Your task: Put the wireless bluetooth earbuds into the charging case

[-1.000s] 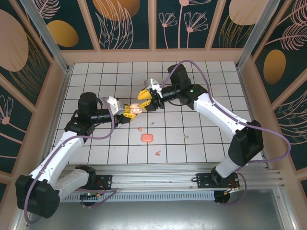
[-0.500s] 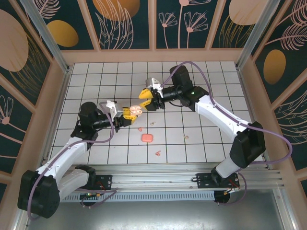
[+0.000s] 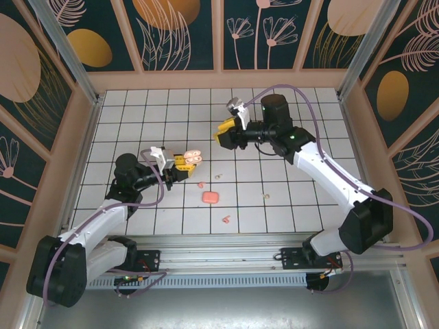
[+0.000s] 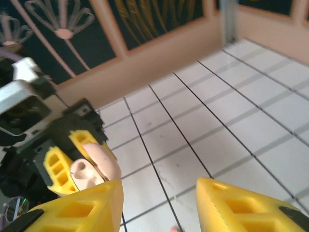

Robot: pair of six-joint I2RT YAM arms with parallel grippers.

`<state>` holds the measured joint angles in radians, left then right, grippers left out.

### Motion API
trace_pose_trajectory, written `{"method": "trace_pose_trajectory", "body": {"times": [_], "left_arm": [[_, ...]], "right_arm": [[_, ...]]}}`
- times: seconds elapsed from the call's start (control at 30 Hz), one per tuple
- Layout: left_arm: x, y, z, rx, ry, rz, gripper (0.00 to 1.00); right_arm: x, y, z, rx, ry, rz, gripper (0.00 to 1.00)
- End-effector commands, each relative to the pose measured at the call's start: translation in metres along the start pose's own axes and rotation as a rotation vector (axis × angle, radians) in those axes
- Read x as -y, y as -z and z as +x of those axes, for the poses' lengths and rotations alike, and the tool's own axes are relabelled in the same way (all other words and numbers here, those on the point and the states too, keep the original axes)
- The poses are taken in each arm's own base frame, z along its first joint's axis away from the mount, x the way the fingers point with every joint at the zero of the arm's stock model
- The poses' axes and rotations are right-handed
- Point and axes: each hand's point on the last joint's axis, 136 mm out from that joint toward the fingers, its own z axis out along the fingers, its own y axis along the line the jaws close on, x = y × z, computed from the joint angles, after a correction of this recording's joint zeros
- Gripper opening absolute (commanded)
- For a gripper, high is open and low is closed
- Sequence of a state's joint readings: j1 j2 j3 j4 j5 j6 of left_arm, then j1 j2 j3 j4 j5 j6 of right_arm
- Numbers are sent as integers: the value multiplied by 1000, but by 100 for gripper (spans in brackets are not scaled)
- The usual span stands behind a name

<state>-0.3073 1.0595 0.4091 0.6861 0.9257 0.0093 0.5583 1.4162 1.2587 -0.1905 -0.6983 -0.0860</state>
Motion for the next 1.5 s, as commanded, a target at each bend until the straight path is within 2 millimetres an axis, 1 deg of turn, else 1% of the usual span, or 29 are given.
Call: {"method": "trace_pose_trajectory", "body": {"times": [0.0, 0.03, 0.07, 0.1, 0.13, 0.17, 0.2, 0.23, 0.3, 0.4, 0.5, 0.53, 0.6, 0.67, 0.77, 0.97, 1.2, 1.33, 1.47], "left_arm": [[0, -1, -2, 27, -12, 0, 14], [0, -1, -1, 24, -9, 2, 14], [0, -1, 1, 21, -5, 1, 14], [0, -1, 2, 19, -3, 1, 14], [-1, -1, 2, 19, -2, -1, 14], [-1, -1, 2, 19, -1, -3, 14], [-1, -2, 2, 18, 0, -3, 14], [-1, -1, 2, 19, 1, -2, 14], [-1, -1, 1, 20, -1, -1, 14], [-1, -1, 4, 16, -2, -5, 14], [-2, -2, 7, 9, -2, -6, 14], [-2, -2, 7, 10, -1, -3, 14], [-3, -3, 6, 10, 1, 1, 14], [-2, -3, 4, 14, -4, 0, 14], [-2, -1, 3, 19, -17, -10, 14], [-1, -1, 2, 17, -24, -10, 14], [-1, 1, 0, 21, -30, -22, 14], [-1, 1, 1, 16, -32, -24, 14], [-1, 1, 1, 17, -35, -24, 14]], "right_arm": [[34, 13, 56, -153, -319, 248, 46], [40, 17, 72, -192, -392, 299, 46], [43, 20, 86, -223, -447, 333, 46], [46, 24, 104, -264, -512, 376, 46], [60, 36, 121, -284, -613, 458, 47], [68, 46, 137, -309, -710, 526, 47], [75, 57, 154, -336, -821, 596, 47], [76, 67, 170, -365, -920, 647, 48], [70, 76, 193, -406, -1019, 693, 47], [51, 85, 228, -421, -1169, 726, 45], [37, 93, 257, -390, -1293, 744, 45], [35, 94, 263, -377, -1320, 747, 45], [32, 93, 273, -359, -1359, 737, 45], [30, 91, 284, -382, -1385, 735, 45], [34, 85, 295, -401, -1390, 734, 45], [49, 75, 302, -416, -1376, 743, 45], [60, 72, 310, -460, -1359, 755, 45], [68, 73, 310, -464, -1337, 770, 45], [80, 69, 305, -438, -1321, 758, 45]]}}
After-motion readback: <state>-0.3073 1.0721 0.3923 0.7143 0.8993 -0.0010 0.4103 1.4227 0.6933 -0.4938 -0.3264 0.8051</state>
